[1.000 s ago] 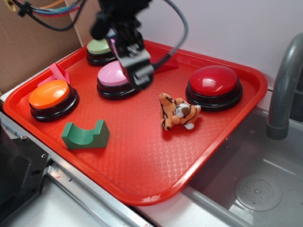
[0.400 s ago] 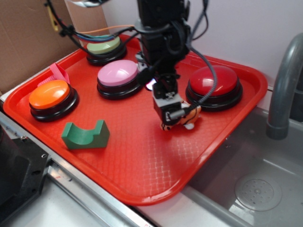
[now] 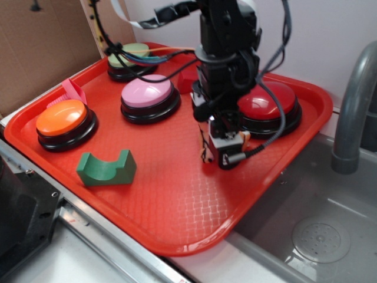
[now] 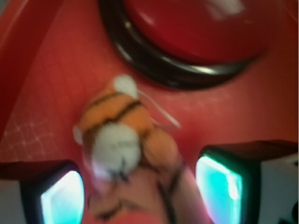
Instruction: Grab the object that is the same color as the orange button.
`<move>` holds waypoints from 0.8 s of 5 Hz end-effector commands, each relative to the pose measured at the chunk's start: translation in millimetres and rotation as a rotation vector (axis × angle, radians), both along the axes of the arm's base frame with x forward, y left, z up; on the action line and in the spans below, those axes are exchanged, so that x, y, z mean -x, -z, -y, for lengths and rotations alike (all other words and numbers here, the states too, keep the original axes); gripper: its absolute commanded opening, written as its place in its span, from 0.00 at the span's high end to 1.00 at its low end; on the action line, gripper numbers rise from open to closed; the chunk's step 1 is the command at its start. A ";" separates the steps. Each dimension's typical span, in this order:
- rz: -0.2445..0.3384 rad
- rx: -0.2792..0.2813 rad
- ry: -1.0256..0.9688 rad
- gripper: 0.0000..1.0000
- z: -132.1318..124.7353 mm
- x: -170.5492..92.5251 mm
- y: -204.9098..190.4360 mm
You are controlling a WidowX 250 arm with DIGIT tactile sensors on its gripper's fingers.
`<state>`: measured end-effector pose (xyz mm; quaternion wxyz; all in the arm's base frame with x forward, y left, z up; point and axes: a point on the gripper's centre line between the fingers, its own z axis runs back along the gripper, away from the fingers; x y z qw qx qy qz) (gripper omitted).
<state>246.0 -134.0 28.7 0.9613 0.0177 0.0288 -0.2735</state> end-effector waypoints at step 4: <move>0.068 -0.014 -0.168 1.00 -30.4 30.5 -66.1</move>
